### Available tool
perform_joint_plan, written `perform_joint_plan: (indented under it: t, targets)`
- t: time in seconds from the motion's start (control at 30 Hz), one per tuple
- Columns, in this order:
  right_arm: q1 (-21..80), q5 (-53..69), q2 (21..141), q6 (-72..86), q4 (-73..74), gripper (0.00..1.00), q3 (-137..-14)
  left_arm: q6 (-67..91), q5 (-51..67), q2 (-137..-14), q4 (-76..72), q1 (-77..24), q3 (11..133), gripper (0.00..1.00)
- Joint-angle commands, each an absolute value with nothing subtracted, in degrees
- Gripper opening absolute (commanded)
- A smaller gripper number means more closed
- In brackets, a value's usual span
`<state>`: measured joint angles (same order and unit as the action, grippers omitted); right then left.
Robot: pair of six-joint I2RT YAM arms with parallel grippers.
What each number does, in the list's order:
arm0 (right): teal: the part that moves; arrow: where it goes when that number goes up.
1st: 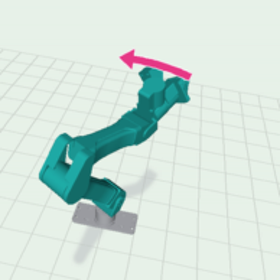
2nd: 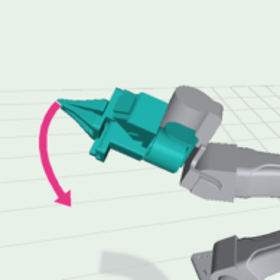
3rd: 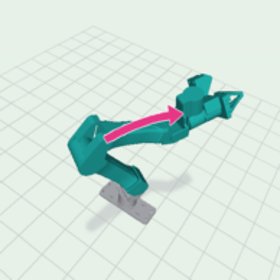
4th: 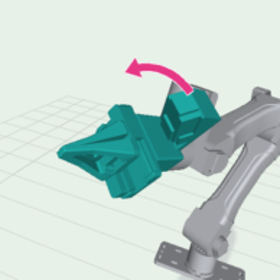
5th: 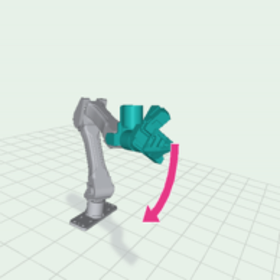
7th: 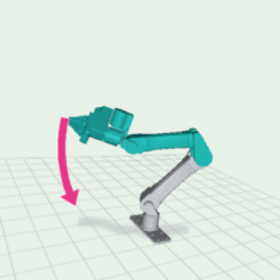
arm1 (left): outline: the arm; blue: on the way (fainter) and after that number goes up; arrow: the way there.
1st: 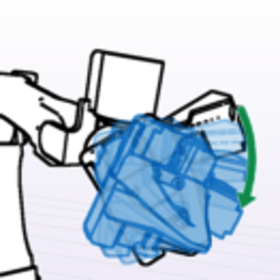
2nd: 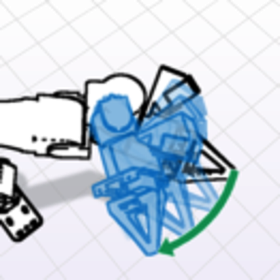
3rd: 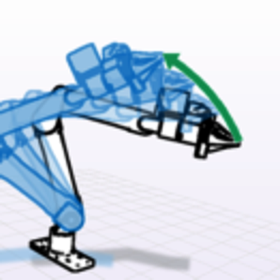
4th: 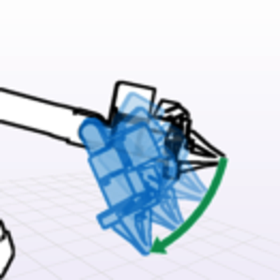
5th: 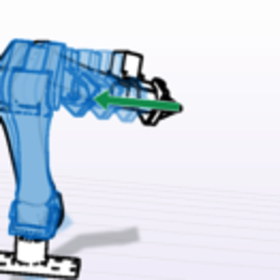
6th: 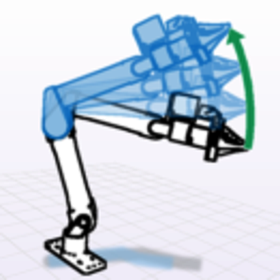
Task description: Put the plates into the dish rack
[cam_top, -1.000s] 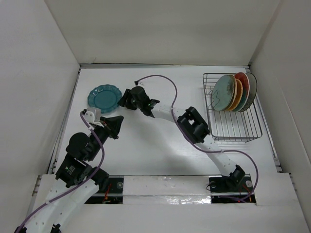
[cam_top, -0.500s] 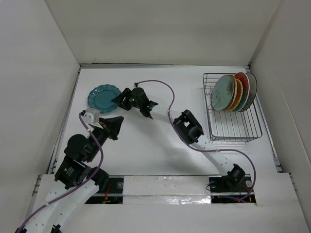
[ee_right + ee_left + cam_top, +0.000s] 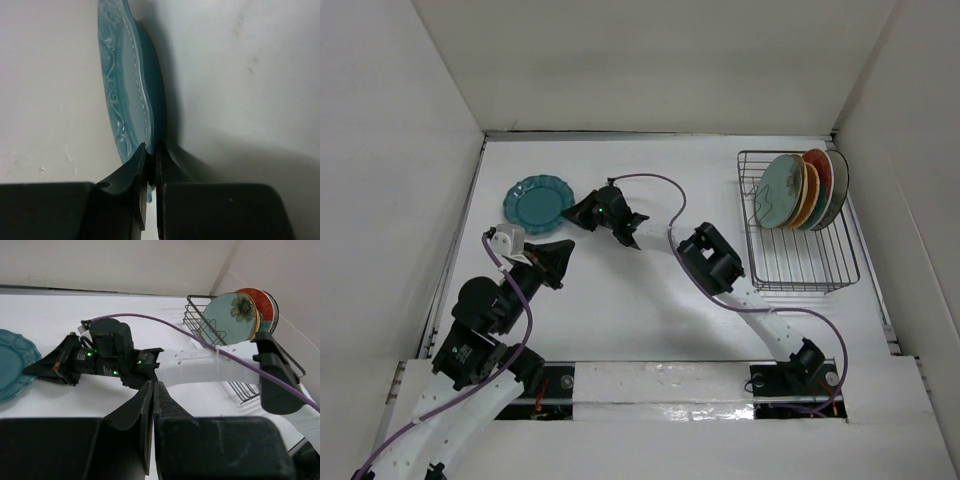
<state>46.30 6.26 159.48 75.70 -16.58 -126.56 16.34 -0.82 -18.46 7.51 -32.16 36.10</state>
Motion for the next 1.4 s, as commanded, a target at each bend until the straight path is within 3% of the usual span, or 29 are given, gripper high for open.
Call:
perform_joint_plan:
  t: [0.0,0.3,0.47,0.6,0.8,0.93,1.1,1.37]
  targets:
    - [46.4,3.5,149.9,71.2,-26.2,0.00,-117.2,15.8,-0.3,-17.6,4.4,-32.3,37.0,0.00]
    - [47.5,-4.8,123.0,57.1,-35.2,0.00,-94.2,15.8,-1.1,-16.4,4.7,-32.3,37.0,0.00]
    - [42.5,-6.4,104.0,50.0,-37.4,0.00,-78.4,15.9,-1.1,-16.1,4.8,-32.3,37.0,0.00]
    - [37.3,-14.7,87.0,38.5,-26.9,0.00,-67.4,15.9,-0.5,-15.7,4.8,-32.3,37.1,0.00]
    - [30.6,-34.8,65.7,20.2,-9.8,0.00,-62.3,15.9,-0.3,-15.0,4.5,-32.3,37.0,0.00]
    - [23.3,-39.4,62.4,12.1,-0.8,0.00,-68.5,16.0,-0.3,-15.3,4.5,-32.3,37.0,0.00]
    - [20.0,-41.9,67.8,6.3,7.5,0.00,-75.9,15.9,-0.3,-15.4,4.7,-32.3,37.0,0.00]
    - [14.4,-39.2,72.9,2.5,10.2,0.00,-78.3,15.9,-0.3,-15.7,4.8,-32.3,37.0,0.00]
